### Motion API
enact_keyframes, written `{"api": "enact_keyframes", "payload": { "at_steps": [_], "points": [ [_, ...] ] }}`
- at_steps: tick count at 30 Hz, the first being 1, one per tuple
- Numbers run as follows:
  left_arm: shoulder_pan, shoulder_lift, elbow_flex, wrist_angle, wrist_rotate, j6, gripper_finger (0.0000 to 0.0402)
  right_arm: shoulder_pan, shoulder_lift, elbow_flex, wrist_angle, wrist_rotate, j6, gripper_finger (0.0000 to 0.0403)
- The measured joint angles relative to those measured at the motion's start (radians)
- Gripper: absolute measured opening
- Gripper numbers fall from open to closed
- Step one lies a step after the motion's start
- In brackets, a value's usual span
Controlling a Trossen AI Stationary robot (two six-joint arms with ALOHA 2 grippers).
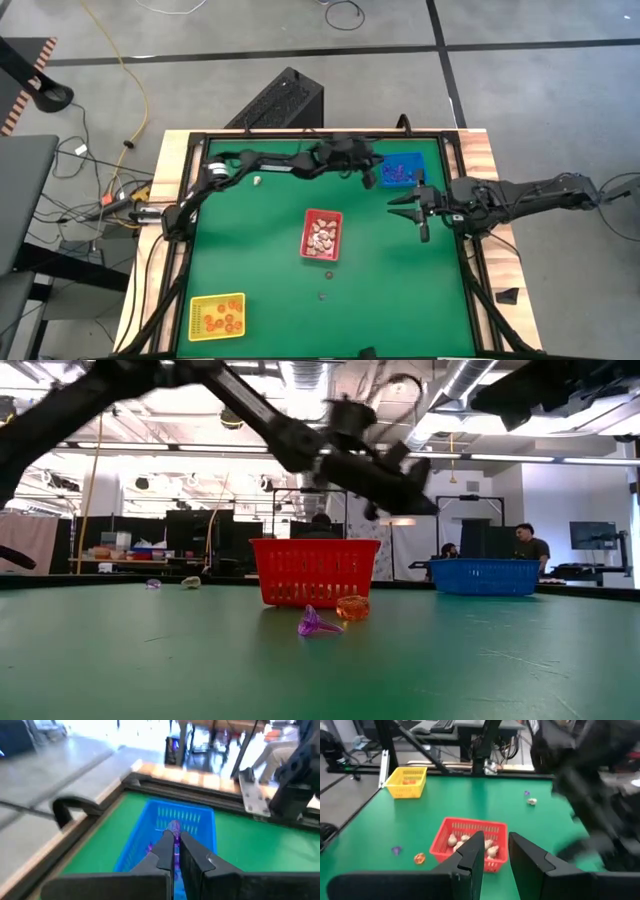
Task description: Sort Halloween decoration
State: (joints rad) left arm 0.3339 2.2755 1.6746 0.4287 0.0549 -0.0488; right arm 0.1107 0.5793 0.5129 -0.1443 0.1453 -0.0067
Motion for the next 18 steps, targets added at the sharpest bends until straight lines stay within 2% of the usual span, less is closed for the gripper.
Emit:
{"api": "enact_keyframes", "payload": {
  "at_steps": [3, 7, 10, 13, 18],
  "points": [
    [0.004, 0.122, 0.192, -0.116, 0.031, -0.024, 0.0, 0.001, 0.008, 0.0, 0.02, 0.012, 0.001, 0.0119],
    [0.01, 0.236, 0.421, -0.3, -0.007, -0.027, 0.0, 0.013, 0.007, 0.0, 0.016, 0.015, 0.001, 0.0119],
    [0.013, 0.287, 0.536, -0.428, -0.018, -0.045, 0.0005, 0.028, 0.001, 0.0, 0.009, 0.015, -0.004, 0.0119],
    [0.015, 0.303, 0.566, -0.491, 0.007, -0.043, 0.0024, 0.042, -0.003, 0.0, -0.009, 0.015, -0.021, 0.0119],
    [0.01, 0.303, 0.566, -0.489, 0.002, -0.003, 0.0077, 0.055, -0.006, 0.0, -0.006, 0.015, -0.022, 0.0119]
  ]
}}
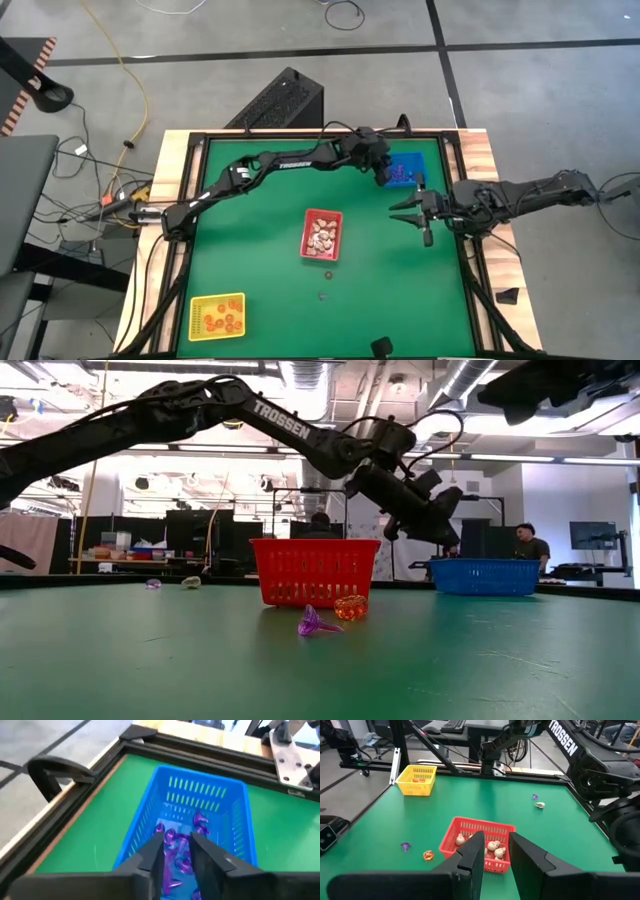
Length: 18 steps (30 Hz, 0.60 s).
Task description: Sort Halloween decoration
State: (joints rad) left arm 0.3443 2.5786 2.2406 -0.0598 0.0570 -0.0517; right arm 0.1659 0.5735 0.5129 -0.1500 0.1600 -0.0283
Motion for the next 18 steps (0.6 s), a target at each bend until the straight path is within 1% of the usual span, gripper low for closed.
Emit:
{"api": "enact_keyframes", "payload": {
  "at_steps": [4, 6, 7, 9, 10, 11, 14, 16, 18],
  "points": [
    [-0.001, 0.0, 0.002, -0.017, -0.011, -0.021, 0.0117, 0.0, 0.0, 0.0, 0.012, 0.0, 0.013, 0.0119],
    [-0.001, -0.004, 0.034, -0.103, -0.03, -0.021, 0.0132, 0.0, 0.0, 0.0, 0.015, 0.0, 0.021, 0.0119],
    [0.002, -0.008, 0.059, -0.191, -0.041, -0.016, 0.0137, 0.0, 0.0, 0.0, 0.015, 0.0, 0.021, 0.0119],
    [0.005, -0.024, 0.117, -0.368, -0.082, 0.044, 0.0145, 0.0, 0.0, 0.0, 0.015, 0.0, 0.028, 0.0119],
    [0.006, -0.054, 0.112, -0.44, -0.115, 0.083, 0.0147, 0.0, 0.0, 0.0, 0.016, 0.0, 0.029, 0.0119],
    [0.006, -0.096, 0.093, -0.507, -0.16, 0.121, 0.0148, 0.003, 0.0, 0.0, 0.017, 0.0, 0.029, 0.0119],
    [0.005, -0.225, 0.088, -0.768, -0.333, 0.227, 0.0149, 0.009, 0.001, 0.0, 0.021, -0.001, 0.03, 0.0119],
    [0.009, -0.296, 0.093, -0.938, -0.44, 0.257, 0.0149, 0.012, 0.001, 0.0, 0.023, -0.001, 0.029, 0.0119],
    [0.02, -0.334, 0.093, -1.109, -0.476, 0.249, 0.0149, 0.012, 0.002, 0.0, 0.023, -0.001, 0.03, 0.0119]
  ]
}}
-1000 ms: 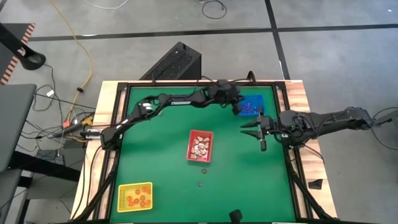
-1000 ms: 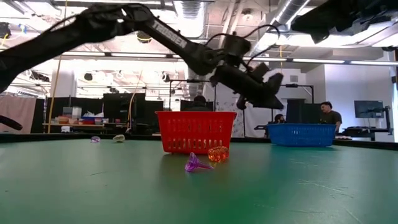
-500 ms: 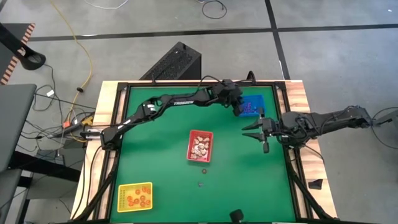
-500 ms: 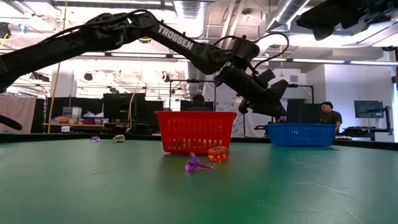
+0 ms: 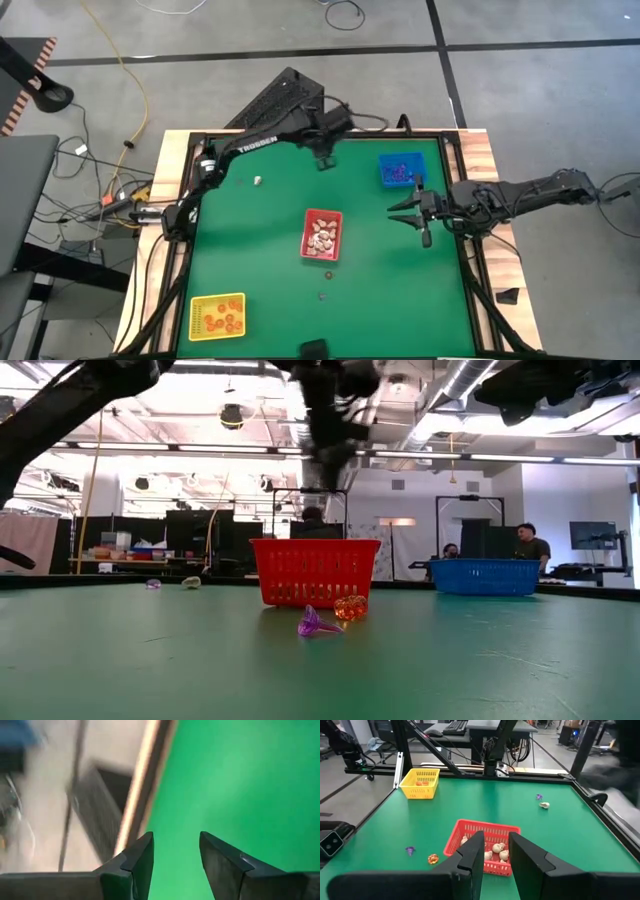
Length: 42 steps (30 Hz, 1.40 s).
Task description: Sort Halloween decoration
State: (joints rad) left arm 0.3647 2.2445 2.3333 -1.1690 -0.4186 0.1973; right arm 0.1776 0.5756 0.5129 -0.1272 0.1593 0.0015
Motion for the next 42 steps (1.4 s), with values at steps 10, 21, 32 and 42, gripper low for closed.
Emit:
{"api": "enact_keyframes", "payload": {
  "at_steps": [10, 21, 32, 42],
  "points": [
    [0.052, -0.208, -0.216, -0.404, 0.158, -0.142, 0.0149, 0.023, 0.001, 0.0, -0.005, -0.001, 0.064, 0.0119],
    [0.155, -0.718, -1.153, 0.073, 0.115, -0.228, 0.0149, 0.122, 0.028, 0.0, -0.055, -0.001, 0.154, 0.0119],
    [0.333, -0.757, -1.474, 0.394, 0.172, -0.326, 0.0149, 0.116, 0.08, 0.0, 0.132, 0.003, 0.122, 0.0119],
    [0.373, -0.755, -1.496, 0.446, 0.213, -0.413, 0.0149, 0.093, 0.081, 0.0, 0.158, 0.005, 0.089, 0.0119]
  ]
}}
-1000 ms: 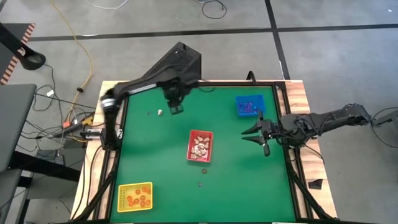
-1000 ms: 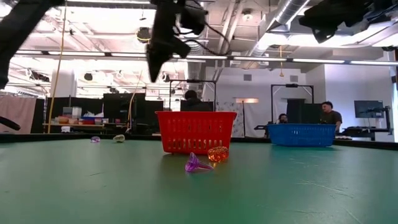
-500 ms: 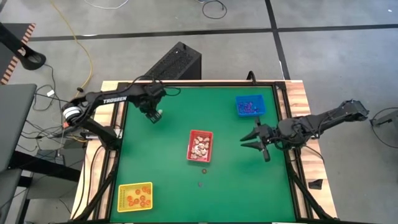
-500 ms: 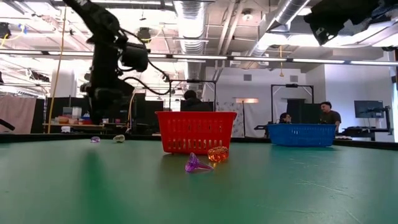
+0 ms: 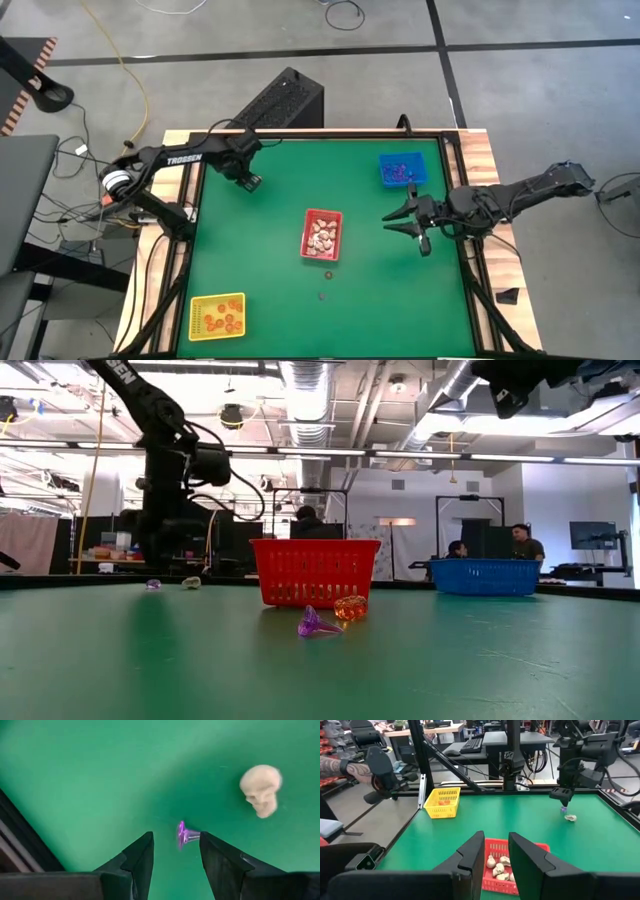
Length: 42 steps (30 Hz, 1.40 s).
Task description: Sort Halloween decoration
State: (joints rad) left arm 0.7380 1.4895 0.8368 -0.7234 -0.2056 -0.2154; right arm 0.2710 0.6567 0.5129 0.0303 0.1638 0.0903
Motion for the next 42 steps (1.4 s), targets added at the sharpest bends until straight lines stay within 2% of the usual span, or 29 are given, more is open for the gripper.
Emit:
{"api": "enact_keyframes", "payload": {
  "at_steps": [4, 10, 16, 27, 37, 42],
  "points": [
    [0.028, 0.0, -0.059, 0.07, 0.022, -0.071, 0.0149, 0.001, 0.0, 0.0, -0.003, 0.0, -0.01, 0.0119],
    [0.032, 0.0, -0.1, 0.163, 0.06, -0.083, 0.0149, 0.001, 0.0, 0.0, -0.013, 0.0, -0.012, 0.0119],
    [0.032, 0.001, -0.1, 0.163, 0.064, -0.083, 0.0144, 0.001, 0.0, 0.0, -0.017, 0.0, -0.012, 0.0119],
    [0.032, 0.001, -0.1, 0.136, 0.063, -0.076, 0.0099, 0.001, 0.0, 0.0, -0.017, 0.0, -0.012, 0.0119],
    [0.032, 0.001, -0.1, 0.079, 0.062, -0.092, 0.0105, 0.001, 0.0, 0.0, -0.017, -0.001, -0.012, 0.0119],
    [0.032, 0.001, -0.1, 0.081, 0.062, -0.094, 0.0094, 0.001, 0.0, 0.0, -0.016, -0.001, -0.012, 0.0119]
  ]
}}
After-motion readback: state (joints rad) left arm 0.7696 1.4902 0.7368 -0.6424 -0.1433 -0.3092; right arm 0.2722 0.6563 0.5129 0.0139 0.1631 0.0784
